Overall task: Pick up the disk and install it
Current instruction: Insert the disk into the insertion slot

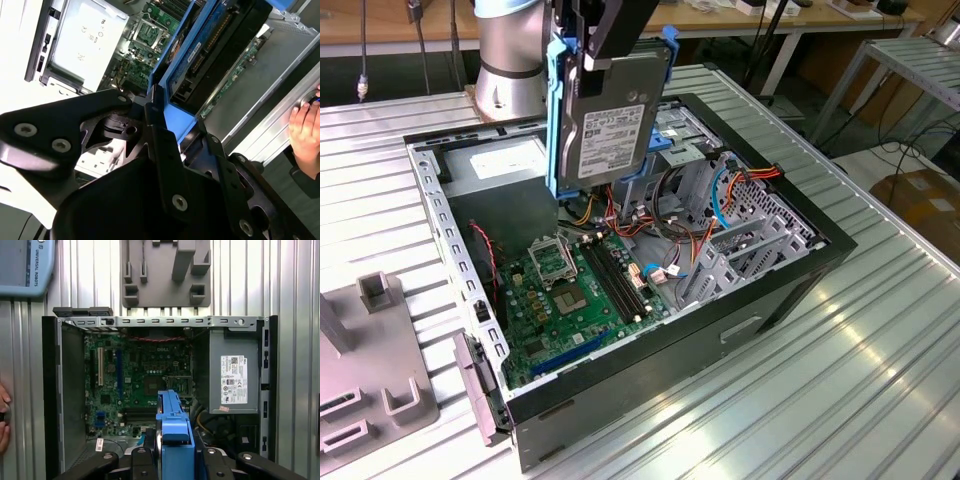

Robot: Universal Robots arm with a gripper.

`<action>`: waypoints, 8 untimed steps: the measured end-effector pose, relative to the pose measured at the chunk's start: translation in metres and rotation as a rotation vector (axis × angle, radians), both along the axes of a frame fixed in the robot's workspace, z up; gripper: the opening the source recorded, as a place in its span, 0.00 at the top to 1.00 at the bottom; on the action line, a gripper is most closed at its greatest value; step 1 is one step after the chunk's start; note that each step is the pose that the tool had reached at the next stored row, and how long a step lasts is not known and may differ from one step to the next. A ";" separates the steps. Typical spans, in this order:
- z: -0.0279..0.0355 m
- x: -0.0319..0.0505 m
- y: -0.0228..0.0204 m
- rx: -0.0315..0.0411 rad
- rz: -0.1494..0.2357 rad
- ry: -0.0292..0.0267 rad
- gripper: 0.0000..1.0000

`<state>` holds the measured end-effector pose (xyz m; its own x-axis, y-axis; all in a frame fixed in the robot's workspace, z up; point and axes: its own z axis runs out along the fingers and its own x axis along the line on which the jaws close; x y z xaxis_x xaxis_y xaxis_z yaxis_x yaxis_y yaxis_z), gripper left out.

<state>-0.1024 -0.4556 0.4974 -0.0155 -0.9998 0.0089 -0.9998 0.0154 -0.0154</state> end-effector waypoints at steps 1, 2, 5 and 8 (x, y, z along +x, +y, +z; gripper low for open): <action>0.0000 0.0001 -0.0005 0.0000 0.000 0.0000 0.63; 0.0000 0.0003 -0.0011 0.0000 0.000 0.0000 0.63; -0.0001 0.0008 -0.0031 0.0001 0.000 0.0000 0.63; -0.0001 0.0017 -0.0063 0.0000 0.000 0.0000 0.63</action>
